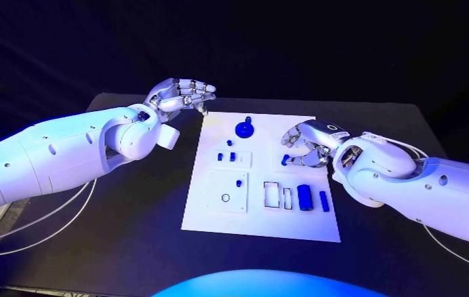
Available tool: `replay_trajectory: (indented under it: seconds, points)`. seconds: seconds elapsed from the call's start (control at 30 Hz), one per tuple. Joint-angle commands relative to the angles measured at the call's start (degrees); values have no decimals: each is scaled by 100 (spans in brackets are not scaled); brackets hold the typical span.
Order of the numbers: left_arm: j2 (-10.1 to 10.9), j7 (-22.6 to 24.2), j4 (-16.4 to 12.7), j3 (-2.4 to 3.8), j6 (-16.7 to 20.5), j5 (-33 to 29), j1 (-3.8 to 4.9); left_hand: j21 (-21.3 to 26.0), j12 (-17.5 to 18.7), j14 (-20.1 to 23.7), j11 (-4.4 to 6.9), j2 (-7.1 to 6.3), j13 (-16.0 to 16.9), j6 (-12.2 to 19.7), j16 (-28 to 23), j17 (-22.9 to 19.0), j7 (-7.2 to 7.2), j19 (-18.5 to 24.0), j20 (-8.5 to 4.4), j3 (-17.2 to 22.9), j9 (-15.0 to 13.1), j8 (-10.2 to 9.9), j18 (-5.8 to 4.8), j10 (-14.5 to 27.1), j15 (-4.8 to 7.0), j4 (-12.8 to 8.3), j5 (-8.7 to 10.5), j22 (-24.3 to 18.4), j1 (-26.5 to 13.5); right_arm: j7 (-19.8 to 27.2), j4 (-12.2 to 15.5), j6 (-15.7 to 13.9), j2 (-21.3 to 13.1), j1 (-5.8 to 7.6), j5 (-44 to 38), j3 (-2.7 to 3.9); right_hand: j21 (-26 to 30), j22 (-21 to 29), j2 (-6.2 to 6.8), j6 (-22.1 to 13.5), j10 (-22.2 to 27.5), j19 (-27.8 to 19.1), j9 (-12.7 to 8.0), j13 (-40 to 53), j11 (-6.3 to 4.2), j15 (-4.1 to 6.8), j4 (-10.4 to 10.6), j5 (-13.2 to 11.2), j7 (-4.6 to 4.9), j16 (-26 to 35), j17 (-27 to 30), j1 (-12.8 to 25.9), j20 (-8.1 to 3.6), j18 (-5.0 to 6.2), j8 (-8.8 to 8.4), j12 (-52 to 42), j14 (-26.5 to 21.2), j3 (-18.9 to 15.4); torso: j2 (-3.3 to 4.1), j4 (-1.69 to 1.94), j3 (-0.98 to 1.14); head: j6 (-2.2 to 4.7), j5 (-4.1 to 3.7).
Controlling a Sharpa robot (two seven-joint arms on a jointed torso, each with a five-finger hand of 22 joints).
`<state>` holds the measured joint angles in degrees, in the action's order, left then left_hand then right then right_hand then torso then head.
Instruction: Assemble the parts on the task board
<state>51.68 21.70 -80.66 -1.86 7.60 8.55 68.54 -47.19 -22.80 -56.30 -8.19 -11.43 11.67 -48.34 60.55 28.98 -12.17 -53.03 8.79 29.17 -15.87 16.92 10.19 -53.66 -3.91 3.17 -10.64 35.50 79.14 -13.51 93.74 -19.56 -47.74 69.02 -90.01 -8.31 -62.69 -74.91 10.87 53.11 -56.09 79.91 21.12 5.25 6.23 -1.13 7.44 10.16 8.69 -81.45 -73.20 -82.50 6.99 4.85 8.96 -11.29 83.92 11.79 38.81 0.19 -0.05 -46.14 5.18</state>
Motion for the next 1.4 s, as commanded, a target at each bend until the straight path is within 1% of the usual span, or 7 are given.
replay_trajectory:
  seconds: [0.03, 0.2, 0.3, 0.37, 0.6, 1.17, 1.4]
  points:
    - [-3, 35, -7, 5, -95, -2, 3, 21, -15, 34, -5, -12, -7, 32, -30, -5, 9, 16, 40, -41, 8, -14, 30, 42, -3, 7, -21, -5, 54, 35, -28, 345, 41, -15, -61, -5, -90, -402, 1, 74, -131, 67, -14, 10, -44, 3, 80, -5, 1, -18, -53, -77, -7, 12, 6, -98, 263, 42, -1, 3, -4, -13, 8]
    - [-1, 34, -6, 5, -93, -1, 3, 21, -15, 34, -5, -12, -7, 32, -30, -5, 9, 16, 40, -41, 8, -14, 30, 42, -3, 7, -21, -5, 54, 43, -58, 395, 90, -29, -40, -11, -262, -494, 13, 195, -404, 149, -45, 4, -90, 44, 192, 8, -11, -84, -148, -105, -45, -21, 19, -197, 295, 285, -1, 0, -3, -18, 10]
    - [0, 32, -5, 5, -93, -1, 3, 21, -15, 34, -5, -12, -7, 32, -30, -5, 9, 16, 40, -41, 8, -14, 30, 42, -3, 7, -21, -5, 54, 40, -89, 436, 116, -35, -35, -15, -405, -575, 52, 340, -662, 207, -62, -29, -118, 74, 284, -15, -30, -126, -206, -131, -71, -48, 46, -160, 311, 644, 0, 2, -5, -22, 10]
    - [2, 30, -6, 5, -93, -1, 3, 21, -15, 34, -5, -12, -7, 32, -30, -5, 9, 16, 40, -41, 8, -14, 30, 42, -3, 7, -21, -5, 54, 37, -118, 460, 131, -39, -33, -18, -460, -615, 70, 428, -858, 228, -69, -55, -143, 95, 325, -303, -37, -140, -218, -174, -92, -58, 60, -99, 314, 1009, 0, 1, -4, -26, 6]
    - [9, 21, -7, 5, -88, -1, 3, 32, -27, 42, -7, -4, -8, 33, -30, -14, 9, 17, 44, -52, 7, -9, 30, 56, -6, 12, -20, -11, 57, 34, -183, 503, 173, -57, -38, -24, -515, -676, 229, 568, -1142, 244, -52, -97, -170, 112, 297, -301, -41, -162, -239, -96, -115, -69, 95, 110, 317, 1650, 0, -2, 1, -35, 5]
    - [10, 12, -5, 5, -77, -1, 3, 35, -30, 43, -8, 1, -8, 32, -29, -16, 8, 18, 45, -54, 7, -7, 30, 59, -7, 16, -20, -12, 54, 52, -230, 496, 235, -106, -23, -32, -534, -709, 235, 667, -1295, 251, -5, -92, -190, 126, 233, -337, -59, -172, -247, 53, -126, -73, 153, 217, 318, 1923, -1, -2, 1, -54, -5]
    - [11, 11, -7, 5, -73, -1, 3, 38, -34, 45, -8, 11, -9, 32, -28, -18, 7, 17, 46, -54, 7, -6, 31, 62, -8, 23, -21, -14, 52, -6, -244, 385, 238, -113, -70, -33, -641, -777, -4, 961, -1683, 295, 154, -7, -316, 232, 5, -569, -180, -194, -282, 81, -208, -90, 379, 231, 329, 2198, -4, 0, -2, -63, -19]
